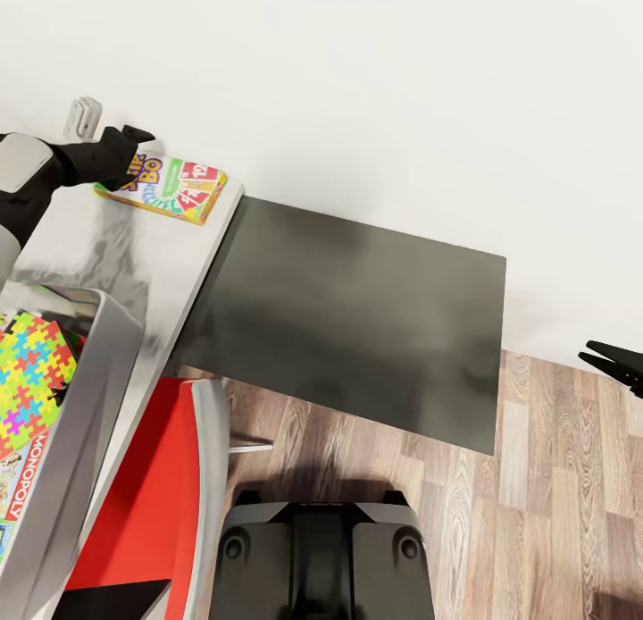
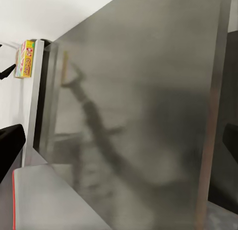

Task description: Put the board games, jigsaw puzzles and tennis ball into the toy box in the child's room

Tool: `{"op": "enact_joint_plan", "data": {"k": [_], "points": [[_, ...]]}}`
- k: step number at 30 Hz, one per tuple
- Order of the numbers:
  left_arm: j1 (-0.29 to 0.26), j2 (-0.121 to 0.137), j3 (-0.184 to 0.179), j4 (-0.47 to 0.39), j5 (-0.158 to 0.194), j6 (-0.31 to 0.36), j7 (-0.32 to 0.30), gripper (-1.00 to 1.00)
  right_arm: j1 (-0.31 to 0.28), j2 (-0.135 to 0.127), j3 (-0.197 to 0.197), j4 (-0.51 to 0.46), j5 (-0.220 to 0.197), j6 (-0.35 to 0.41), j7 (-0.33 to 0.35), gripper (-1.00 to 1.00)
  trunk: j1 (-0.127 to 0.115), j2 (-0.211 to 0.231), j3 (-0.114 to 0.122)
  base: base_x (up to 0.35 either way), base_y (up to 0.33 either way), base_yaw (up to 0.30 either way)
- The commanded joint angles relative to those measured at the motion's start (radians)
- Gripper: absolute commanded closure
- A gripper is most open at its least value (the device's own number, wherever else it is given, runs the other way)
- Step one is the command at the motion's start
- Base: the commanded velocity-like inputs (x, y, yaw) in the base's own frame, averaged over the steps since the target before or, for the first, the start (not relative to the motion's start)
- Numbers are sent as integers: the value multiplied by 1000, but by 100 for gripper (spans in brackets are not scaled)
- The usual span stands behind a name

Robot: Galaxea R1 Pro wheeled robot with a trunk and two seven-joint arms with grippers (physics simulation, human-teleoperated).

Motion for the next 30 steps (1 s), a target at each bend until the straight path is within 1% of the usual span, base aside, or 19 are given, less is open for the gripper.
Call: {"op": "enact_joint_plan", "data": {"k": [1, 13, 19, 30], "points": [[11, 1, -10, 0, 11, 8, 7, -100, -1, 0, 0, 0, 0, 5, 2, -100, 1, -1, -1, 0, 0, 0], [11, 1, -6, 3, 13, 47, 9, -100, 0, 0, 0, 0, 0, 5, 2, -100, 1, -1, -1, 0, 0, 0], [11, 1, -4, 7, 13, 83, 11, -100, -1, 0, 0, 0, 0, 5, 2, -100, 1, -1, -1, 0, 0, 0], [11, 1, -1, 36, 13, 98, 12, -100, -1, 0, 0, 0, 0, 5, 2, -100, 1, -1, -1, 0, 0, -18]]}}
